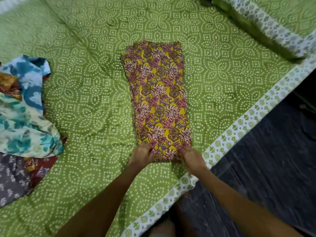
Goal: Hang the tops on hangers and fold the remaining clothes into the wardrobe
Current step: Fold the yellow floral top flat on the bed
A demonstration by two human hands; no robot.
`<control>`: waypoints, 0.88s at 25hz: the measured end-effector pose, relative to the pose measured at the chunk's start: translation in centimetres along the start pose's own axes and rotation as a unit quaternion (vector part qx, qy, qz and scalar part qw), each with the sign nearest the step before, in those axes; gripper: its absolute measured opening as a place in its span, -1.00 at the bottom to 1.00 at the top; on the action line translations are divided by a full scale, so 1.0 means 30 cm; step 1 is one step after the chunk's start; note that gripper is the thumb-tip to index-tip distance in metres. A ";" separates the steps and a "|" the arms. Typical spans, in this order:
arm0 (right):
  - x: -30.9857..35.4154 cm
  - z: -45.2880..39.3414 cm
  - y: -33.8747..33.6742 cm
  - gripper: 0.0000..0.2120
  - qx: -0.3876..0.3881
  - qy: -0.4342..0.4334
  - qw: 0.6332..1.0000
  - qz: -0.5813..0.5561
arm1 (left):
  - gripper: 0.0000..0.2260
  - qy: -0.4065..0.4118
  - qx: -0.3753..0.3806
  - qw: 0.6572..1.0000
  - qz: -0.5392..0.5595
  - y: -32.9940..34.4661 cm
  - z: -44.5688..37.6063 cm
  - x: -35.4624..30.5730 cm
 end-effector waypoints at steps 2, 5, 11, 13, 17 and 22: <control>0.062 -0.106 -0.002 -0.54 -0.031 -0.009 0.997 -0.064 | -0.57 0.056 -0.028 0.998 -0.007 0.012 -0.111 -0.027; 0.066 -0.238 0.068 -0.47 0.030 0.000 0.996 -0.082 | -0.31 0.089 -0.007 0.991 -0.105 0.112 -0.228 -0.018; -0.115 -0.420 0.196 -0.23 -0.092 -0.003 0.996 0.001 | -0.21 0.122 -0.074 0.983 -0.115 0.288 -0.289 0.074; -0.126 -0.517 0.168 -0.19 -0.124 0.004 0.992 -0.001 | -0.20 0.131 -0.097 0.980 -0.117 0.300 -0.299 0.079; -0.145 -0.675 0.074 -0.24 -0.155 0.027 0.988 0.007 | -0.17 0.146 -0.143 0.974 -0.102 0.319 -0.300 0.090; -0.098 -0.655 0.114 -0.34 -0.196 0.127 0.972 -0.013 | -0.15 0.169 -0.146 0.972 -0.074 0.310 -0.293 0.090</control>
Point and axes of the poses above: each hand's wrist, its own z-axis away from the middle knuckle, its own y-axis out of the palm, x = y × z, the point moved 2 cm from there along -z, towards the middle knuckle, and after that the axes turned 1 degree about -y, right-handed, at the moved point
